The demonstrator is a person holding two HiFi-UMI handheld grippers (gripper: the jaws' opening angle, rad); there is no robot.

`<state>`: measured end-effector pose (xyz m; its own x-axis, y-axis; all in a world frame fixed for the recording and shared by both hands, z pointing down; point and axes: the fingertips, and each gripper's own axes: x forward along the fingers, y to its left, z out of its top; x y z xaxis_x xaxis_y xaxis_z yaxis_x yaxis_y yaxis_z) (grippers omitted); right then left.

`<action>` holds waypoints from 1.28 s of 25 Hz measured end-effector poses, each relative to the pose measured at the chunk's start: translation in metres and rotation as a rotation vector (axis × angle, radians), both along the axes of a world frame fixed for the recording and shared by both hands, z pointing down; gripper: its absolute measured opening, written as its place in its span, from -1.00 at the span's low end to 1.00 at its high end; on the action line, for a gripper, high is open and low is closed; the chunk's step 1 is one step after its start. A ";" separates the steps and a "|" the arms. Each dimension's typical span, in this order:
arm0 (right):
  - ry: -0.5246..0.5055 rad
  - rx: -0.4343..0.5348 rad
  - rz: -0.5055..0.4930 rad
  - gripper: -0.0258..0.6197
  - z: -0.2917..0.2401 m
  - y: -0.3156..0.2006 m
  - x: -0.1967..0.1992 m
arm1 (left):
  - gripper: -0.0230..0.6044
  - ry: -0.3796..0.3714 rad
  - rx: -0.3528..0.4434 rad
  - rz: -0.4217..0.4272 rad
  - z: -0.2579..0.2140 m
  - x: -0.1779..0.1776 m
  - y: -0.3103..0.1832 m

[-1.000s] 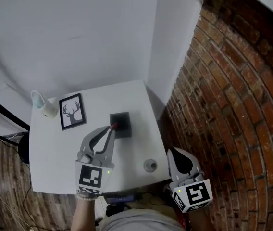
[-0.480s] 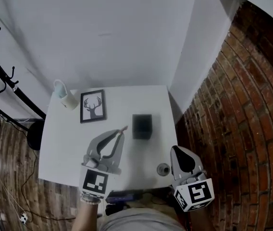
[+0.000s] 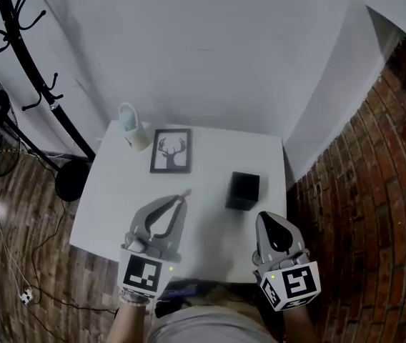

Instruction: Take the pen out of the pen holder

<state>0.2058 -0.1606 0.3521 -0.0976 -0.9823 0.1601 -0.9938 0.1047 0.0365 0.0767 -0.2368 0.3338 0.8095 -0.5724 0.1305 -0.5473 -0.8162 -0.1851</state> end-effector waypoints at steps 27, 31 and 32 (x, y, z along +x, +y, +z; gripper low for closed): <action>0.027 0.013 -0.253 -0.91 -0.005 -0.046 -0.129 | -0.84 0.004 -0.003 -0.268 0.003 -0.158 0.006; 0.027 0.013 -0.272 -0.91 -0.005 -0.049 -0.142 | -0.84 0.004 -0.007 -0.290 0.004 -0.173 0.008; 0.027 0.013 -0.276 -0.91 -0.005 -0.050 -0.144 | -0.84 0.003 -0.007 -0.295 0.004 -0.176 0.008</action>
